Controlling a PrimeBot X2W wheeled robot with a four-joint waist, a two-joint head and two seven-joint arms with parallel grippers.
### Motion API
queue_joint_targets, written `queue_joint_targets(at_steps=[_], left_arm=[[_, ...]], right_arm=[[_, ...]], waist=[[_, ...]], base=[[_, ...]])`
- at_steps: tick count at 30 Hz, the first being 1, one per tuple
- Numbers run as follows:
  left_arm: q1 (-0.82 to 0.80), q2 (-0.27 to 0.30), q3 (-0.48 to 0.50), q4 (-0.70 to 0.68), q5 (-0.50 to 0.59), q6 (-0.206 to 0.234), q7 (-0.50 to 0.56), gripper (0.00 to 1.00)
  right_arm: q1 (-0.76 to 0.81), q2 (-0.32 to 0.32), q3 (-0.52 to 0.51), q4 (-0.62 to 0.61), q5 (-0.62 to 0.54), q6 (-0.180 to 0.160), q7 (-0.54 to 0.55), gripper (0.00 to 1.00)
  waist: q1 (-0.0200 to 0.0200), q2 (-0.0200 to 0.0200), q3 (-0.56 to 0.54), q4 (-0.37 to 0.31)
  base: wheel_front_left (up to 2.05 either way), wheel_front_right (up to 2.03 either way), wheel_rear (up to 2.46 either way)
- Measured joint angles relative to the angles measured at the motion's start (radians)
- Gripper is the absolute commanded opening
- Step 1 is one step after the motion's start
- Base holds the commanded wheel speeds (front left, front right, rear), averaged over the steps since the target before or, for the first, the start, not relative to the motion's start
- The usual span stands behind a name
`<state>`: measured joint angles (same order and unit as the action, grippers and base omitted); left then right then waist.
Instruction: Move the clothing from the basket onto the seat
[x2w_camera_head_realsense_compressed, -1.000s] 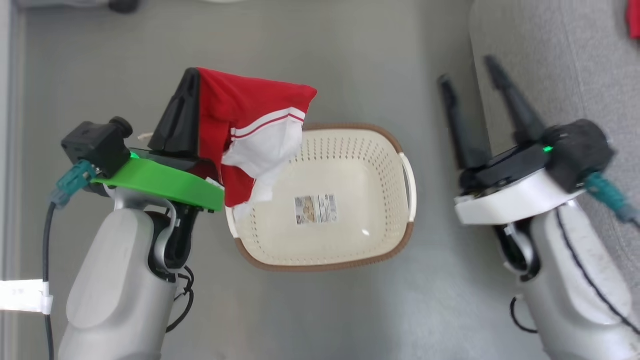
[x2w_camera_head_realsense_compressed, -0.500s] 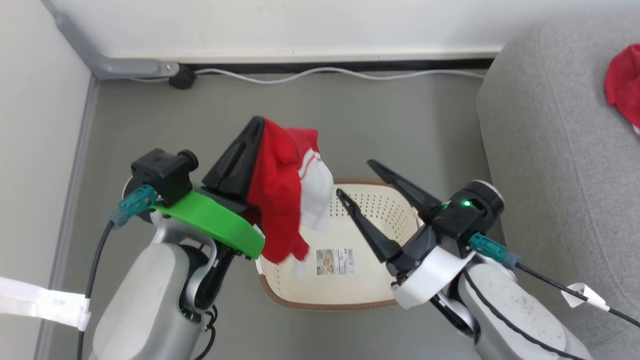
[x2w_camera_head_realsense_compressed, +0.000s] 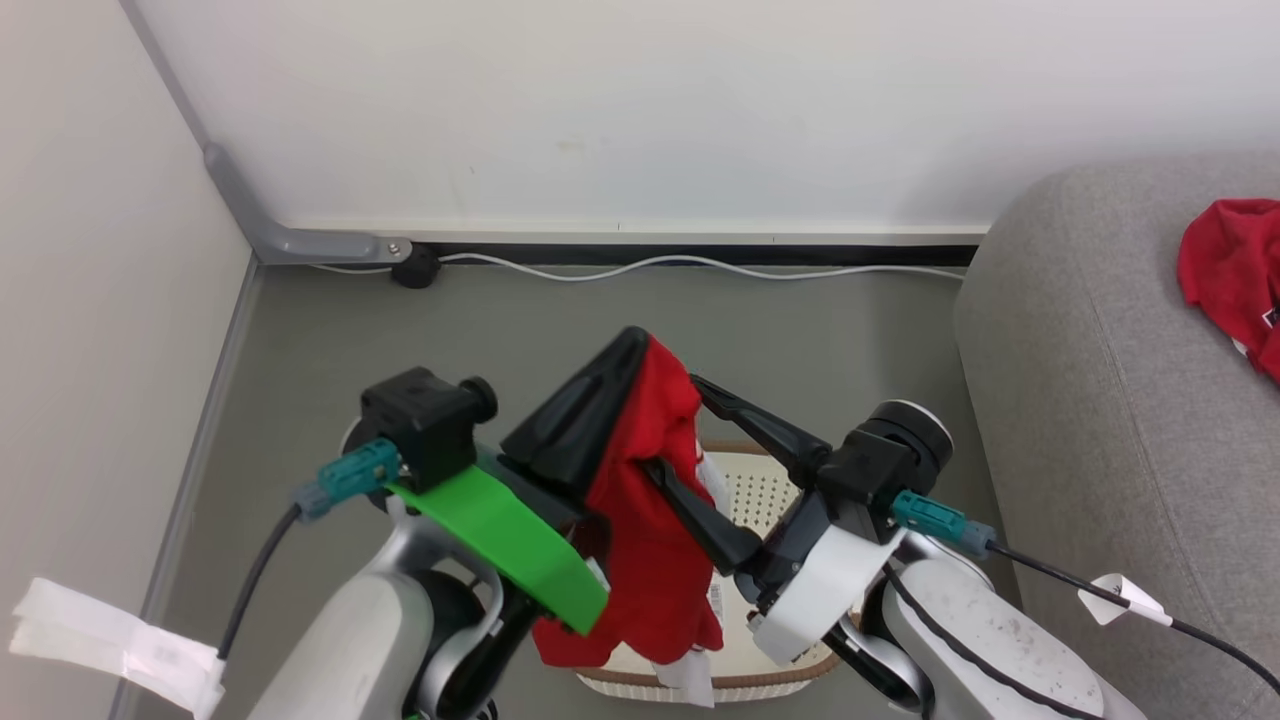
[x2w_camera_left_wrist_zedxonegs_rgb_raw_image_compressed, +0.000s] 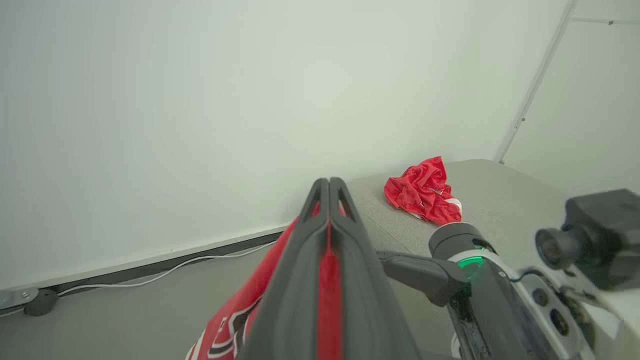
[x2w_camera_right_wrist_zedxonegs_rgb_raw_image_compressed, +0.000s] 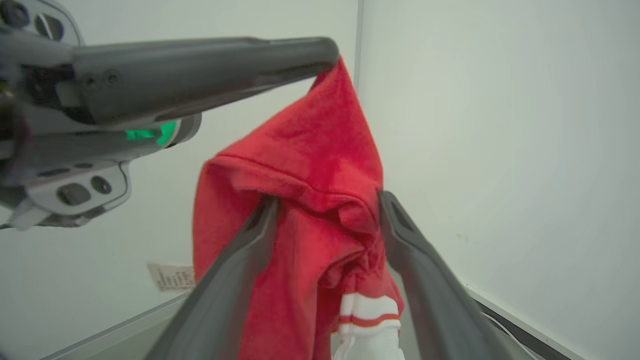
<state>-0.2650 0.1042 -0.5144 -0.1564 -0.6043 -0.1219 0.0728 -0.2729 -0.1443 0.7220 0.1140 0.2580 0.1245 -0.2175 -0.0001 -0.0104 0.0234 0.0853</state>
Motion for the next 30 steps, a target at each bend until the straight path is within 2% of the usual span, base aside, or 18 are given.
queue_joint_targets(at_steps=[5,6,7,15,16,17,18,19,20,28,30], left_arm=[[0.033,-0.002,-0.043,-0.083,-0.019,0.000,0.055,0.00],[0.043,-0.002,-0.047,-0.096,-0.021,0.000,0.064,0.00],[0.051,-0.002,-0.050,-0.108,-0.026,0.004,0.072,0.00],[0.097,0.026,-0.015,-0.189,-0.037,0.067,0.108,0.00],[0.103,0.031,-0.006,-0.198,-0.036,0.074,0.108,0.33],[0.109,0.034,0.002,-0.203,-0.033,0.081,0.108,0.47],[0.114,0.035,0.009,-0.209,-0.030,0.088,0.108,0.67],[0.120,0.039,0.014,-0.212,-0.020,0.093,0.108,0.92],[0.125,0.043,0.018,-0.215,-0.005,0.096,0.108,1.00],[0.158,0.074,0.029,-0.221,0.028,0.114,0.092,1.00],[0.163,0.074,0.028,-0.218,0.028,0.114,0.087,1.00]], right_arm=[[0.000,-0.006,0.006,-0.004,0.021,0.000,0.009,1.00],[0.000,-0.007,0.008,-0.005,0.029,0.000,0.012,0.24],[0.000,-0.007,0.010,-0.006,0.036,0.000,0.012,0.00],[0.000,-0.007,0.040,-0.017,0.091,0.000,0.017,0.00],[0.000,-0.007,0.037,-0.020,0.095,0.000,0.017,0.00],[0.000,-0.008,0.035,-0.022,0.098,0.000,0.017,0.00],[-0.001,-0.011,0.033,-0.025,0.099,0.000,0.017,0.00],[-0.001,-0.012,0.030,-0.029,0.099,0.000,0.017,0.00],[-0.003,-0.014,0.027,-0.033,0.102,0.000,0.017,0.00],[-0.030,-0.049,-0.045,-0.082,0.102,-0.002,0.017,0.00],[-0.032,-0.058,-0.063,-0.095,0.102,-0.012,0.017,0.00]], waist=[[0.0000,0.0000,-0.016,0.008],[0.0000,0.0000,-0.016,0.009],[0.0000,0.0000,-0.016,0.009],[0.0000,0.0000,-0.011,-0.003],[0.0000,0.0000,-0.010,-0.008],[0.0000,0.0000,-0.010,-0.014],[0.0000,0.0000,-0.009,-0.020],[0.0000,0.0000,-0.008,-0.027],[0.0000,0.0000,-0.008,-0.035],[0.0000,0.0000,0.004,-0.119],[0.0000,0.0000,0.008,-0.144]], base=[[0.00,0.00,0.00],[0.00,0.00,0.00],[0.00,0.00,0.00],[0.00,0.00,0.00],[0.00,0.00,0.00],[0.00,0.00,0.00],[0.00,0.00,0.00],[0.00,0.00,0.00],[0.00,0.00,0.00],[0.00,0.00,0.00],[0.00,0.00,0.00]])
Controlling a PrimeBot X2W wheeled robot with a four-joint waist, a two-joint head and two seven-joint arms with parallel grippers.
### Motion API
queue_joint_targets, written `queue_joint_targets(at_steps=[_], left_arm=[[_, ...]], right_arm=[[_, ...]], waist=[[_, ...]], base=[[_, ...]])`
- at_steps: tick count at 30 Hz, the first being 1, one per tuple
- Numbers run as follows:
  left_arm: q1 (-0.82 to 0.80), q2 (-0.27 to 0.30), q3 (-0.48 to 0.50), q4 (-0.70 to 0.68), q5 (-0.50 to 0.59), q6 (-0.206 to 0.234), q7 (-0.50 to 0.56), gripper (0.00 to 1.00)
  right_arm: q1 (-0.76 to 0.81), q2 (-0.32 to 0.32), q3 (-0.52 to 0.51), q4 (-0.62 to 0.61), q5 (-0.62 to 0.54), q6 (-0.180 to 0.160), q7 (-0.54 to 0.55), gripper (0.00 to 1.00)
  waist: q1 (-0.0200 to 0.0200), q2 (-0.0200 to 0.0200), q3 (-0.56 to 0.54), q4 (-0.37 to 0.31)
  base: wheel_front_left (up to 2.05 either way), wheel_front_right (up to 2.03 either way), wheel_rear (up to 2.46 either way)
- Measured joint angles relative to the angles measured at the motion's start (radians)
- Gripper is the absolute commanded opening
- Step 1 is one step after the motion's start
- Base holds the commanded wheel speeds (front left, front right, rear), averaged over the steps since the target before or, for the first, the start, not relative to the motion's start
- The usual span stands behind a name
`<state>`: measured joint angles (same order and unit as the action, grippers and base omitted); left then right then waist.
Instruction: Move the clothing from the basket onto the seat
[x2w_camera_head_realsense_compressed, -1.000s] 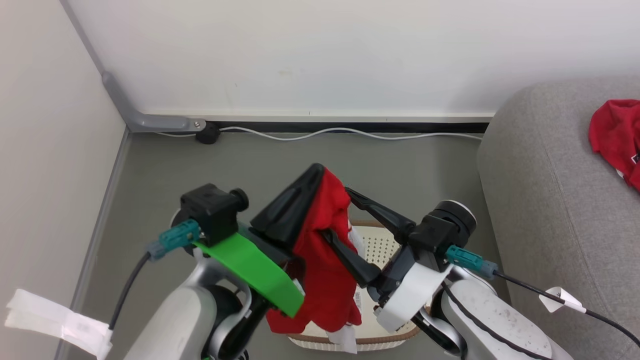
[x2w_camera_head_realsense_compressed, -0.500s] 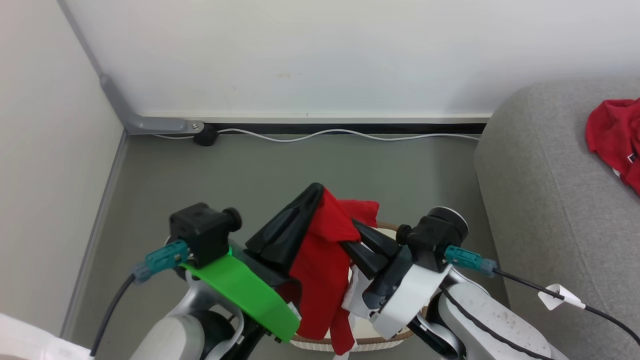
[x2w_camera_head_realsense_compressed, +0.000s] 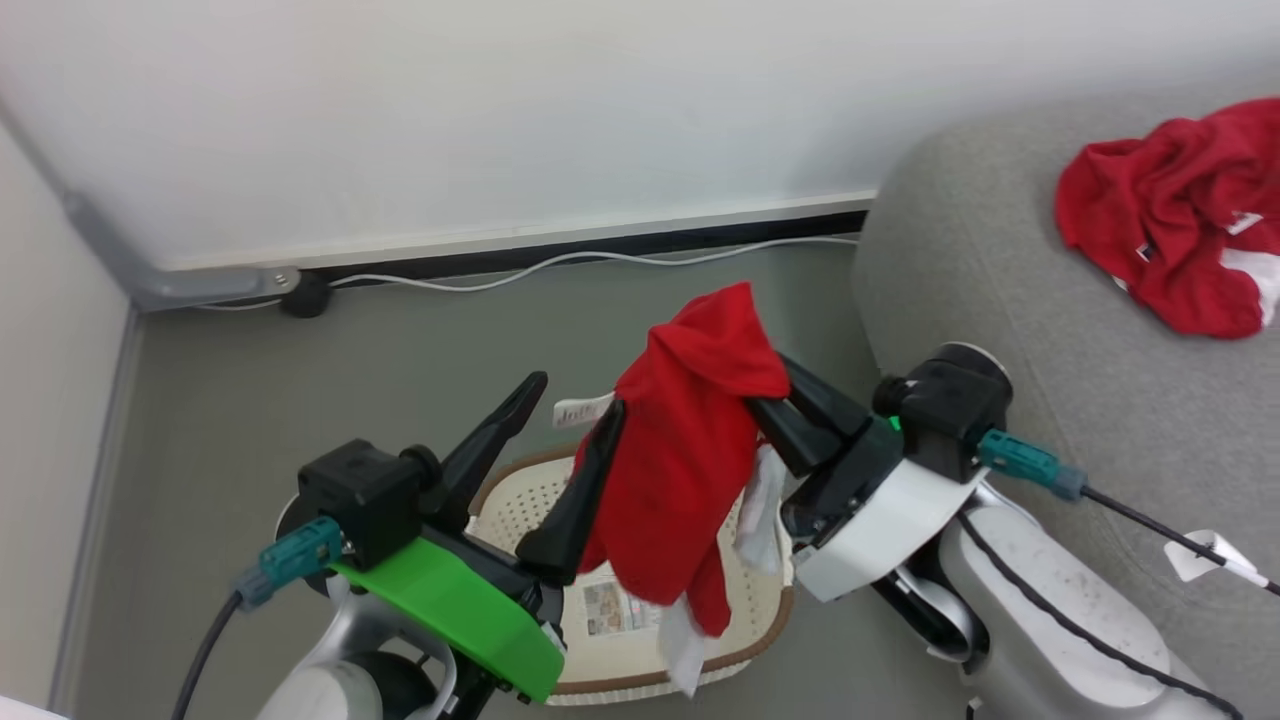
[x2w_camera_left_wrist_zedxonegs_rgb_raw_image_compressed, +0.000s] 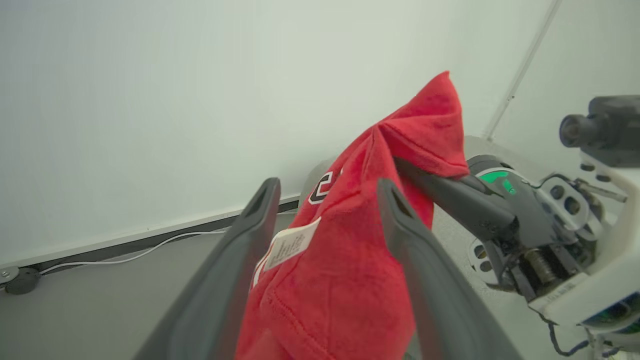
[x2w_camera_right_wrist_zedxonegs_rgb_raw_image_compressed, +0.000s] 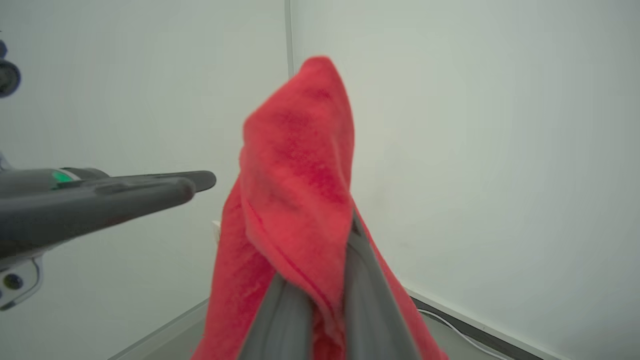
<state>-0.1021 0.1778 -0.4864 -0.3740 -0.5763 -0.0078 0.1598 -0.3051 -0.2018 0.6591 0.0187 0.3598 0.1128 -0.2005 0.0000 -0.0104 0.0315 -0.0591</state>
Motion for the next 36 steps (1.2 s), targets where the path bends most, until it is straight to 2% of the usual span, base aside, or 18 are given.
queue_joint_targets(at_steps=[14,21,24,29,36], left_arm=[[0.021,-0.015,-0.060,0.012,-0.002,-0.018,-0.030,1.00],[0.022,-0.029,-0.066,0.014,0.025,-0.018,-0.039,1.00],[0.023,-0.030,-0.065,0.001,0.051,0.002,-0.042,1.00],[0.023,-0.032,-0.089,-0.001,0.064,0.012,-0.028,1.00],[0.021,-0.032,-0.111,0.004,0.103,0.027,0.010,1.00]], right_arm=[[0.011,-0.060,-0.086,-0.100,0.002,-0.062,0.005,0.00],[0.030,-0.079,-0.124,-0.144,0.036,-0.071,0.017,0.00],[0.028,-0.082,-0.147,-0.164,0.073,-0.069,0.018,0.00],[0.000,-0.108,-0.246,-0.173,0.129,-0.071,0.021,0.00],[-0.181,-0.119,-0.403,-0.120,0.214,-0.073,0.033,0.00]], waist=[[0.0000,0.0000,0.032,-0.190],[0.0000,0.0000,0.061,-0.287],[0.0000,0.0000,0.081,-0.326],[0.0000,0.0000,0.139,-0.372],[0.0000,0.0000,0.243,-0.383]], base=[[0.00,0.00,0.00],[0.00,0.00,0.00],[0.00,0.00,0.00],[0.00,0.00,0.00],[0.00,0.00,0.00]])
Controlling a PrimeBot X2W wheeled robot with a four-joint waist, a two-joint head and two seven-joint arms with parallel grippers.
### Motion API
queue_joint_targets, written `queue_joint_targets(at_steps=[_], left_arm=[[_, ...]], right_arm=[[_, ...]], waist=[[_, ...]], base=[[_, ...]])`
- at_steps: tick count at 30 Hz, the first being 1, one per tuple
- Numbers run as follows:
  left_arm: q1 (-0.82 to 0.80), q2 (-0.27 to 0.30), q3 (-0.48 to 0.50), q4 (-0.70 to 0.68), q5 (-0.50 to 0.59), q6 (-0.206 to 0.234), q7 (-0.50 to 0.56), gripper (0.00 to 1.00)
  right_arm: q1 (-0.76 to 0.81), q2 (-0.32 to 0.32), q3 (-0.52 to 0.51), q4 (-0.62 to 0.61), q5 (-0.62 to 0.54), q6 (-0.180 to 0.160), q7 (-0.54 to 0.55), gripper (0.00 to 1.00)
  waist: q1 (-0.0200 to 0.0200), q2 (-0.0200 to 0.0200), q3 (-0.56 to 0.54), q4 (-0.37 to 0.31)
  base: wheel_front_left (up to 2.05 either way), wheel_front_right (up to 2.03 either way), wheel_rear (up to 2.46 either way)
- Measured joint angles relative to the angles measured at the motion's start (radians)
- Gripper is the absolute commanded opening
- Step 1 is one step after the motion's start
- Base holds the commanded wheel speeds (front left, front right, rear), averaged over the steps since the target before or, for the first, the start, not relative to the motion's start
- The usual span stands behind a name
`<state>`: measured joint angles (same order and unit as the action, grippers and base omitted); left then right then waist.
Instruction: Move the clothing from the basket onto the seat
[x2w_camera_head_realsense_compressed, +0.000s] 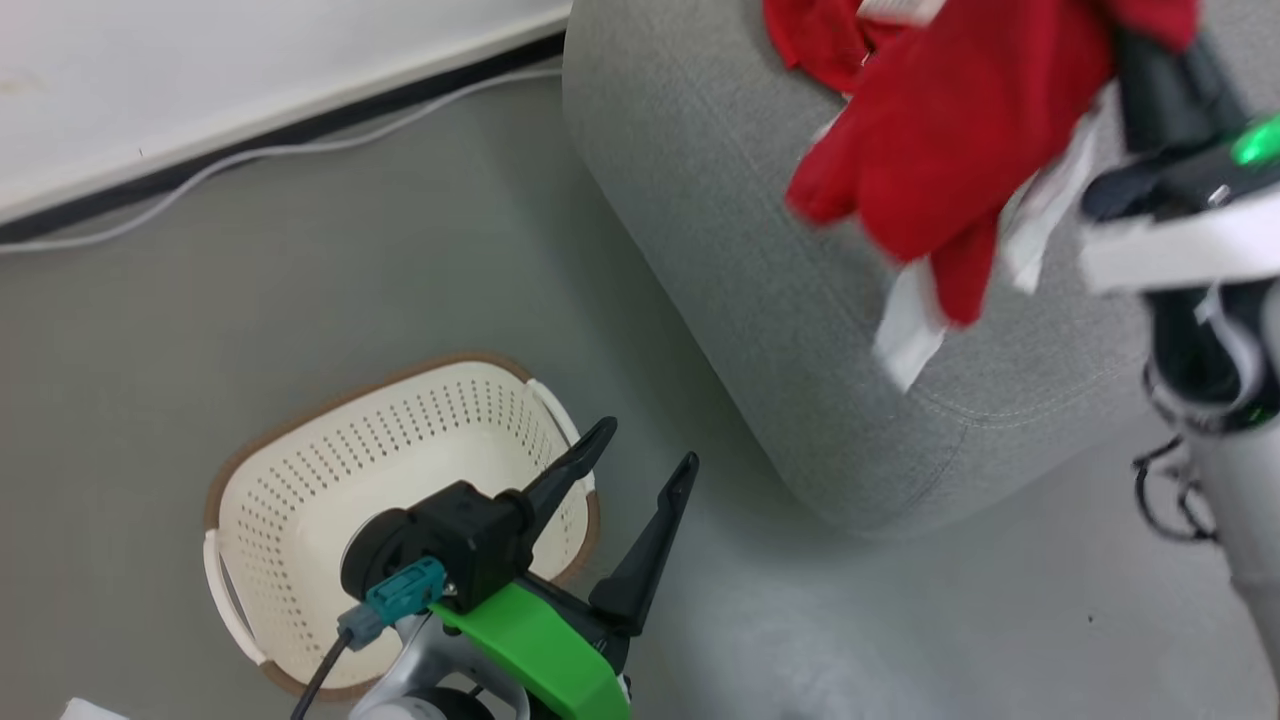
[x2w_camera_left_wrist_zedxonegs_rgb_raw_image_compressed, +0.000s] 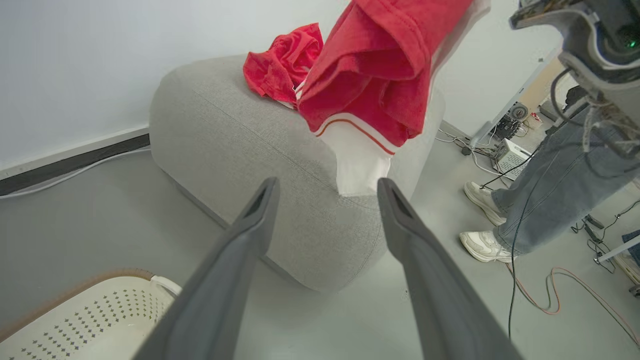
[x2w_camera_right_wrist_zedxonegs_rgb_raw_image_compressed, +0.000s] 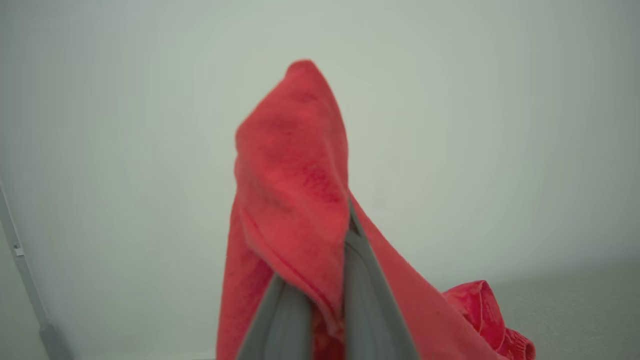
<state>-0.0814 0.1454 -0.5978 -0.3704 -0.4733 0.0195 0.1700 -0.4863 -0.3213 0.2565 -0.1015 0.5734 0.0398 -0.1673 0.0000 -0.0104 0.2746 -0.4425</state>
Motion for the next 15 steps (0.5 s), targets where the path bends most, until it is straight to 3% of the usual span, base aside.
queue_joint_targets(at_steps=[8,15], left_arm=[[-0.001,0.011,0.009,-0.010,0.015,0.035,0.040,1.00],[0.000,0.038,0.016,-0.042,0.052,0.044,0.058,1.00]], right_arm=[[-0.277,-0.023,-0.209,0.178,0.103,-0.068,0.035,0.00],[-0.515,-0.139,-0.367,0.253,0.113,-0.119,0.042,0.00]], waist=[[0.0000,0.0000,0.107,0.058],[0.0000,0.0000,0.178,0.130]], base=[[0.00,0.00,0.00],[0.00,0.00,0.00]])
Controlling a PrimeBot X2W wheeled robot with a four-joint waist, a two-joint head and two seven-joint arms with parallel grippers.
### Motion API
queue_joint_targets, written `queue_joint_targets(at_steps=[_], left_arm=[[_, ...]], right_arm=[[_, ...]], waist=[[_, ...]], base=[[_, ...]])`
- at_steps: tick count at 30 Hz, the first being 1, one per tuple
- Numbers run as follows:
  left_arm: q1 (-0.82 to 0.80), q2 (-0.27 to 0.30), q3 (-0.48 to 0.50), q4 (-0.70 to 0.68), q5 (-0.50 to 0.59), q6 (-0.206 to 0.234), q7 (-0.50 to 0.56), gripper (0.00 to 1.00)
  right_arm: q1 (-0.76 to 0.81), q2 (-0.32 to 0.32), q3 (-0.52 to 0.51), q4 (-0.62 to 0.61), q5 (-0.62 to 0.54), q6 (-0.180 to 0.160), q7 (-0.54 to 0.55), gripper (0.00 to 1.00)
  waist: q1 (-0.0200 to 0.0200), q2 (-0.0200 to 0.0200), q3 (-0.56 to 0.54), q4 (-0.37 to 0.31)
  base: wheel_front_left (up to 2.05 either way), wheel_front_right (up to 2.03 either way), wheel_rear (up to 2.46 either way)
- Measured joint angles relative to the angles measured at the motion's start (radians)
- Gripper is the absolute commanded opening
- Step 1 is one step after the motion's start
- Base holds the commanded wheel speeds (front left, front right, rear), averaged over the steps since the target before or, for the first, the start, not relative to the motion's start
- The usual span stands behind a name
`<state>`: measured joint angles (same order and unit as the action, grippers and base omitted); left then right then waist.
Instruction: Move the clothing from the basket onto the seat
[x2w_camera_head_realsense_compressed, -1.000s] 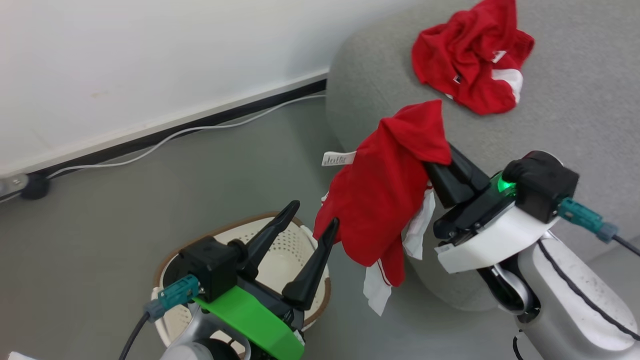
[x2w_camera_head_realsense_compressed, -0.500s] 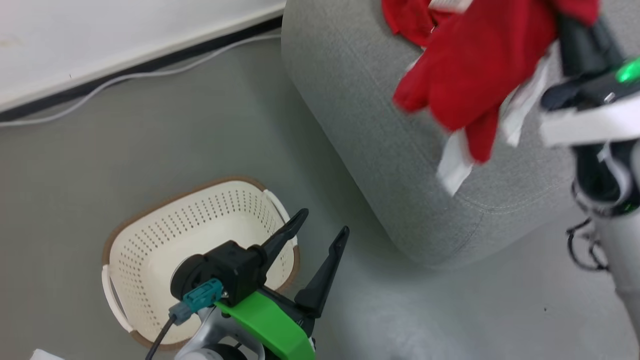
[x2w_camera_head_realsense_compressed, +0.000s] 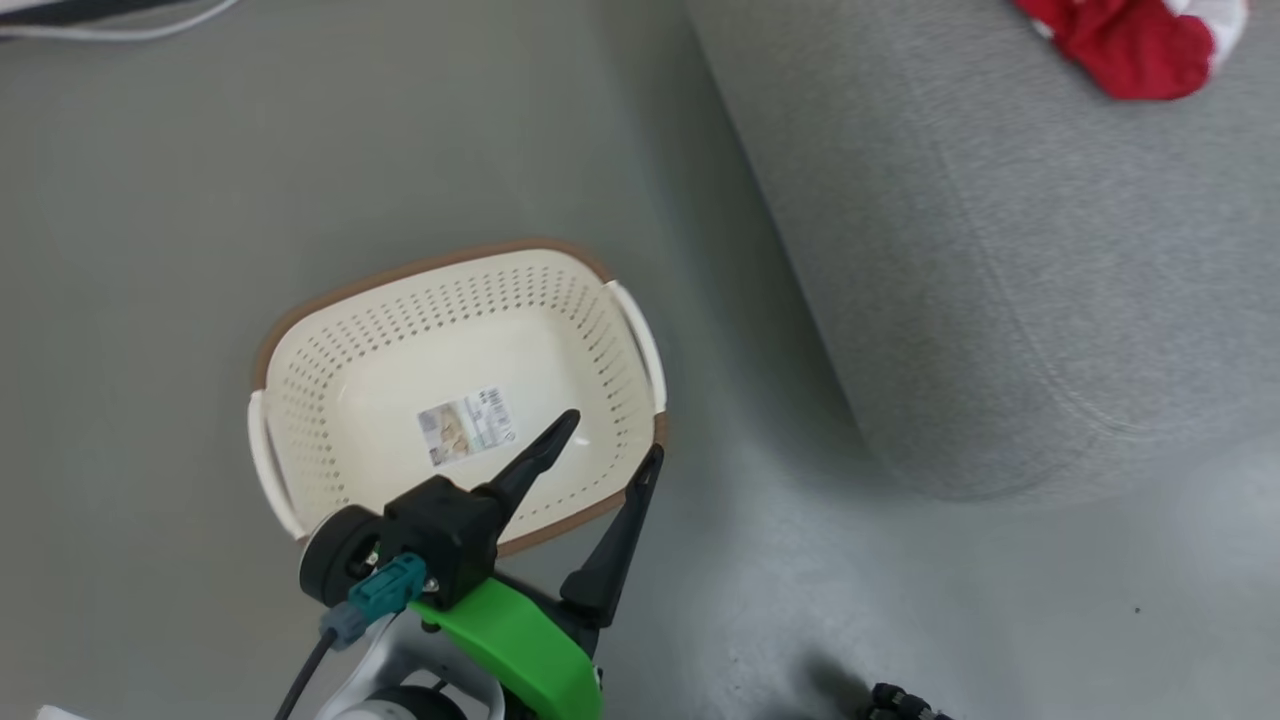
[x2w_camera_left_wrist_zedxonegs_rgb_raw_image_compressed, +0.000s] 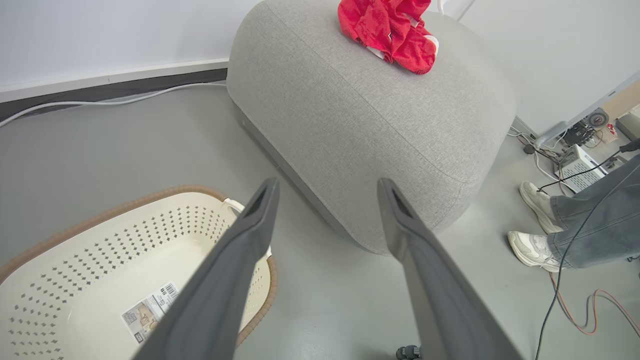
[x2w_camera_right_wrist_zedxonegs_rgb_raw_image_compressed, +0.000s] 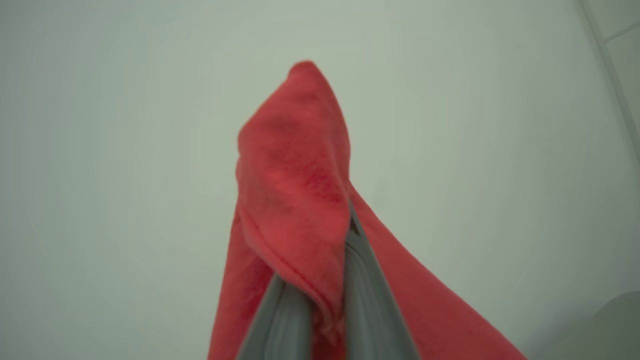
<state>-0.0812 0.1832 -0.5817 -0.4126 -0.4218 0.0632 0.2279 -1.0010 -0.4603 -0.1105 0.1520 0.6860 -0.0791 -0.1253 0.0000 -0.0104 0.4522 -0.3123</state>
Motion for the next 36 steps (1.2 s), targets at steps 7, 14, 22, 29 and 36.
queue_joint_targets(at_steps=[7,14,22,29,36], left_arm=[[0.001,0.033,0.040,-0.063,0.013,0.010,0.001,1.00],[0.001,0.051,0.073,-0.113,0.022,0.017,0.006,1.00],[0.001,0.050,0.130,-0.147,0.022,0.027,0.006,1.00],[-0.006,0.050,0.174,-0.125,0.013,0.030,-0.025,1.00],[-0.033,0.036,0.208,-0.107,-0.007,0.030,-0.053,1.00]], right_arm=[[-0.082,-0.178,0.012,0.120,-0.095,-0.002,0.057,0.00],[-0.121,-0.141,0.066,0.225,-0.101,0.004,0.052,0.00],[-0.044,-0.063,0.100,0.365,-0.103,0.009,0.008,0.00],[-0.037,-0.001,0.123,0.464,-0.108,0.026,-0.068,0.22],[-0.048,-0.004,0.193,0.500,-0.159,0.059,-0.068,1.00]], waist=[[0.0000,0.0000,0.074,0.092],[0.0001,0.0000,0.176,0.128],[0.0001,0.0000,0.274,0.135],[0.0001,0.0000,0.289,0.112],[0.0001,0.0000,0.247,0.093]], base=[[0.00,0.00,0.00],[0.00,0.00,0.00],[0.00,0.00,0.00],[0.00,0.00,0.00],[0.00,0.00,0.00]])
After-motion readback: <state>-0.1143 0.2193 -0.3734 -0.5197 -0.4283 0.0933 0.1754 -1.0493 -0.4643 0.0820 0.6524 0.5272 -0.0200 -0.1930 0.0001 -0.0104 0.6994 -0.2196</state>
